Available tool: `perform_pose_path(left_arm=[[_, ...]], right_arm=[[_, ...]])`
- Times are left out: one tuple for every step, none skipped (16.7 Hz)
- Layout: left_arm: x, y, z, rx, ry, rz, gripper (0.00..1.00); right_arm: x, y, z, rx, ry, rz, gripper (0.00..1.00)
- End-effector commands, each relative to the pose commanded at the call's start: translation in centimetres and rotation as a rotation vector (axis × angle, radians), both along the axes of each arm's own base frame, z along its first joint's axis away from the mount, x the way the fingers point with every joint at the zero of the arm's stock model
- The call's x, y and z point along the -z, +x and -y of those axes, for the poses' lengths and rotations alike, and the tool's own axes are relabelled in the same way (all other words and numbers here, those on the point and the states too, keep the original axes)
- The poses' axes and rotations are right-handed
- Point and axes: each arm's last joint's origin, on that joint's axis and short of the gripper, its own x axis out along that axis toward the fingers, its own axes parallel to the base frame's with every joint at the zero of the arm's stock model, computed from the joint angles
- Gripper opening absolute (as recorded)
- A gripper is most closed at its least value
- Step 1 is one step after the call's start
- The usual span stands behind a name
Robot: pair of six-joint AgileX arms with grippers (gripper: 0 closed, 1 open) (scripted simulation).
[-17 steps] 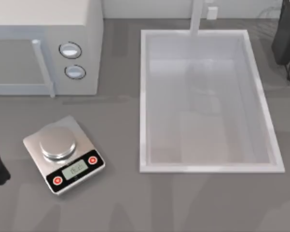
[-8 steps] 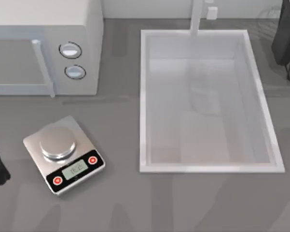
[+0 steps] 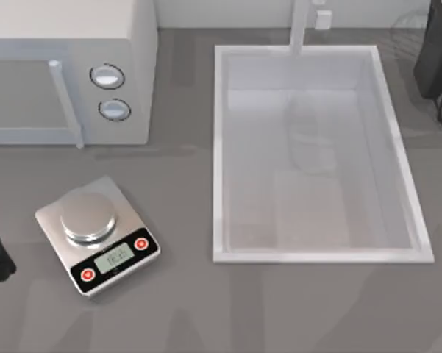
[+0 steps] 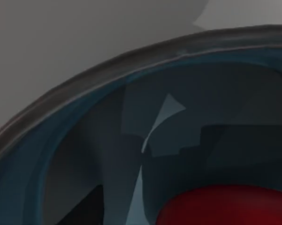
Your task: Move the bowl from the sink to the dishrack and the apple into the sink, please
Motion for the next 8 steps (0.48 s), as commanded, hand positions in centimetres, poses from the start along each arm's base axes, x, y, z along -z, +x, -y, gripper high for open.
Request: perform_pose_path(left_arm=[[0.0,0.0,0.0,0.000,0.000,0.000,1.00],[0.0,0.0,0.0,0.000,0.000,0.000,1.00],[0.0,0.0,0.0,0.000,0.000,0.000,1.00],[0.0,0.0,0.0,0.000,0.000,0.000,1.00],[0.0,0.0,0.0,0.000,0.000,0.000,1.00],[0.0,0.0,0.0,0.000,0.000,0.000,1.00],[0.0,0.0,0.0,0.000,0.000,0.000,1.00],[0.0,0.0,0.0,0.000,0.000,0.000,1.00]], right_arm=[[0.7,-0.1,0.0,0.001,0.001,-0.001,1.00],[1.4,-0.2,-0.1,0.001,0.002,-0.004,1.00],[1.8,-0.3,-0.1,0.001,0.003,-0.006,1.00],[1.9,-0.3,-0.1,0.001,0.003,-0.006,1.00],[1.9,-0.3,-0.1,0.001,0.003,-0.006,1.00],[1.9,-0.3,-0.1,0.001,0.003,-0.006,1.00],[1.9,-0.3,-0.1,0.001,0.003,-0.006,1.00],[1.9,-0.3,-0.1,0.001,0.003,-0.006,1.00]])
